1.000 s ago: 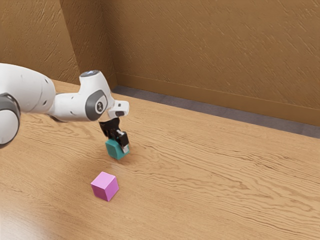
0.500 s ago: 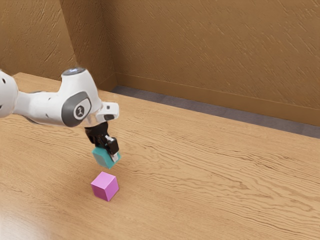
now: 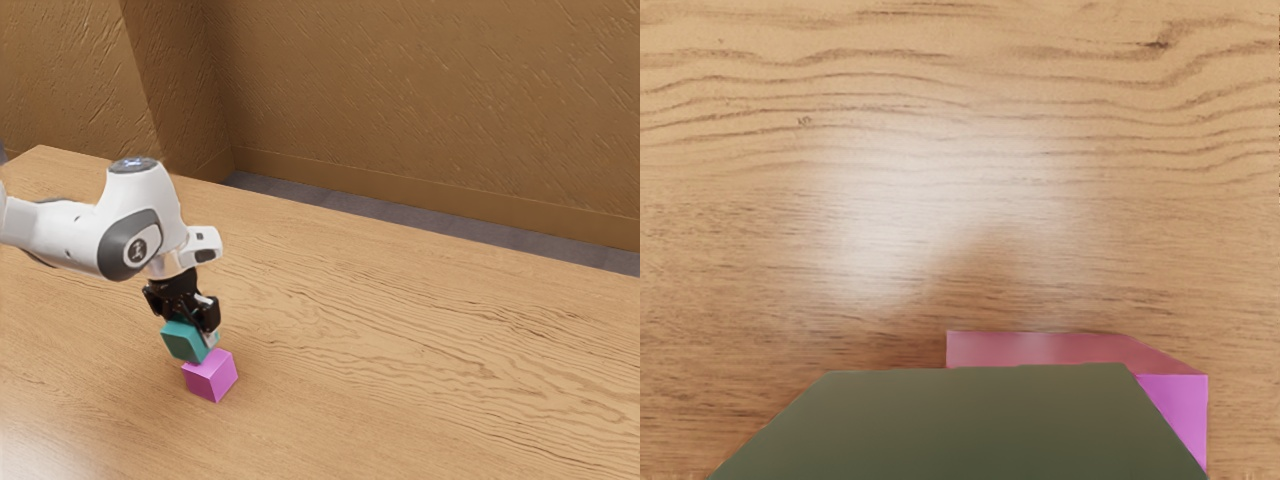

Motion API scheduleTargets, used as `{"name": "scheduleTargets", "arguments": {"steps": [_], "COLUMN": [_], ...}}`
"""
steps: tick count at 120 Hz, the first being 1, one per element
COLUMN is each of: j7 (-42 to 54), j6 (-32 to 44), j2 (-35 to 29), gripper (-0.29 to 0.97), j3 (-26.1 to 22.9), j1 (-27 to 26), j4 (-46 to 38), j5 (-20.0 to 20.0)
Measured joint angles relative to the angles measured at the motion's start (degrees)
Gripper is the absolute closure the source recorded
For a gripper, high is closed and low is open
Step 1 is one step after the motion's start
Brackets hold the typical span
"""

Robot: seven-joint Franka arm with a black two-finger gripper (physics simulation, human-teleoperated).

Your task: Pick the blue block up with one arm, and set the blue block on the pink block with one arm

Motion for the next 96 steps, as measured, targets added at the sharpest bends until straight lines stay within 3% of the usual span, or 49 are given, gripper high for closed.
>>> {"name": "scheduleTargets", "arguments": {"steps": [40,62,96], "j7": [-4.9,-4.9,-4.8], "j6": [-0.2,-0.3,0.0], "j2": [-1.1,-1.2,-1.2], "gripper": [0.29,0.29,0.28], "j3": [-2.6,-2.6,-2.7], "j1": [-3.2,-1.9,-1.8], "j4": [-1.3,-1.3,-1.3], "j5": [3.0,5.7,6.3]}}
